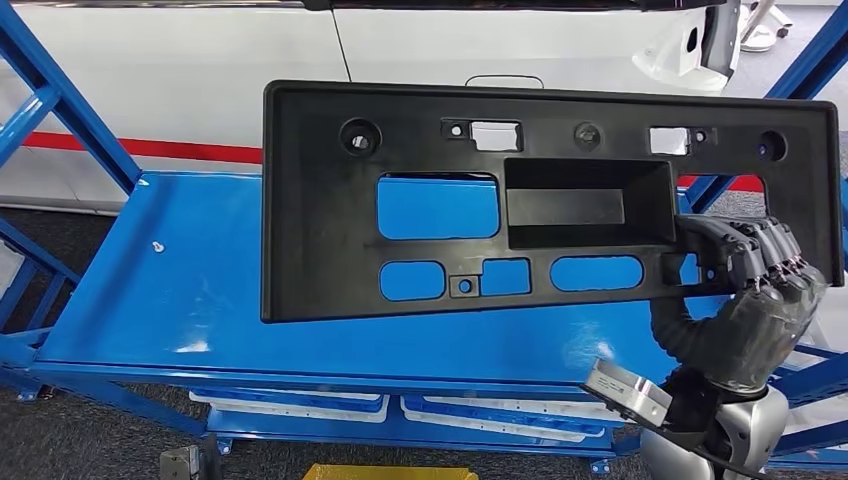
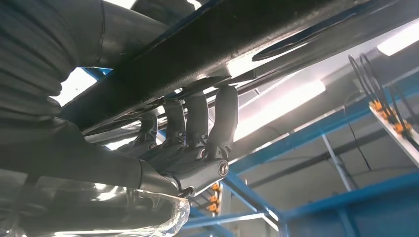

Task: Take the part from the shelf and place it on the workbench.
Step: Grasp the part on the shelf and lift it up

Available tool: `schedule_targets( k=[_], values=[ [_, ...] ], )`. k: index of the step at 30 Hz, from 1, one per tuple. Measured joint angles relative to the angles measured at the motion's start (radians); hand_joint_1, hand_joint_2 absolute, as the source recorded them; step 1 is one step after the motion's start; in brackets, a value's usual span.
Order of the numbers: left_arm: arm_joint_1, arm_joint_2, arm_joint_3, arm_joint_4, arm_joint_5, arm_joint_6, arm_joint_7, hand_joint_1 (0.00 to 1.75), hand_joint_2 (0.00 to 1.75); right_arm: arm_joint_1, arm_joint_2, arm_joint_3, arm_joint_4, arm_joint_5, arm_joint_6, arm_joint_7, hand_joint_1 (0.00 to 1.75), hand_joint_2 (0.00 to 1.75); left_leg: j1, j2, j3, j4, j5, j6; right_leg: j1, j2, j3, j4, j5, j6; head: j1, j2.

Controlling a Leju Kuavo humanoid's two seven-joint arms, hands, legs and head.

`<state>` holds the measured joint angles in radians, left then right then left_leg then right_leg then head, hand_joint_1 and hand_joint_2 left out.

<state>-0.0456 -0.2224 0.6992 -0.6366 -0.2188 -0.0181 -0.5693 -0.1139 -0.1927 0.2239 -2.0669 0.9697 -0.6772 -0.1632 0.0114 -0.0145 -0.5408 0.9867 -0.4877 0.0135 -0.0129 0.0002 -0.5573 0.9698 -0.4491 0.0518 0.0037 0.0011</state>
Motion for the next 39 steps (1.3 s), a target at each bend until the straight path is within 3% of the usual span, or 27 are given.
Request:
schedule_targets(
  k=[20, 28, 39],
  values=[
    [0.045, -0.011, 0.005, -0.035, 0.009, 0.002, 0.003, 0.00, 0.00, 0.060, -0.034, -0.038, -0.029, -0.124, -0.014, -0.105, 1.75, 1.75, 0.000, 0.000, 0.000, 0.000, 0.000, 0.000, 0.000, 0.000, 0.000, 0.000, 0.000, 0.000, 0.000, 0.000],
    [0.052, -0.015, 0.016, -0.035, 0.035, -0.039, 0.007, 0.00, 0.00, 0.118, -0.041, -0.041, -0.052, -0.249, -0.015, -0.170, 1.75, 1.75, 0.000, 0.000, 0.000, 0.000, 0.000, 0.000, 0.000, 0.000, 0.000, 0.000, -0.001, 0.001, 0.000, 0.000],
    [0.066, -0.019, 0.034, -0.047, 0.066, -0.055, 0.052, 0.00, 0.00, 0.238, -0.044, -0.049, -0.094, -0.448, -0.005, -0.255, 1.75, 1.75, -0.014, 0.000, 0.003, 0.003, -0.009, 0.015, -0.013, 0.000, 0.004, -0.003, -0.003, 0.012, 0.000, 0.000]
  ],
)
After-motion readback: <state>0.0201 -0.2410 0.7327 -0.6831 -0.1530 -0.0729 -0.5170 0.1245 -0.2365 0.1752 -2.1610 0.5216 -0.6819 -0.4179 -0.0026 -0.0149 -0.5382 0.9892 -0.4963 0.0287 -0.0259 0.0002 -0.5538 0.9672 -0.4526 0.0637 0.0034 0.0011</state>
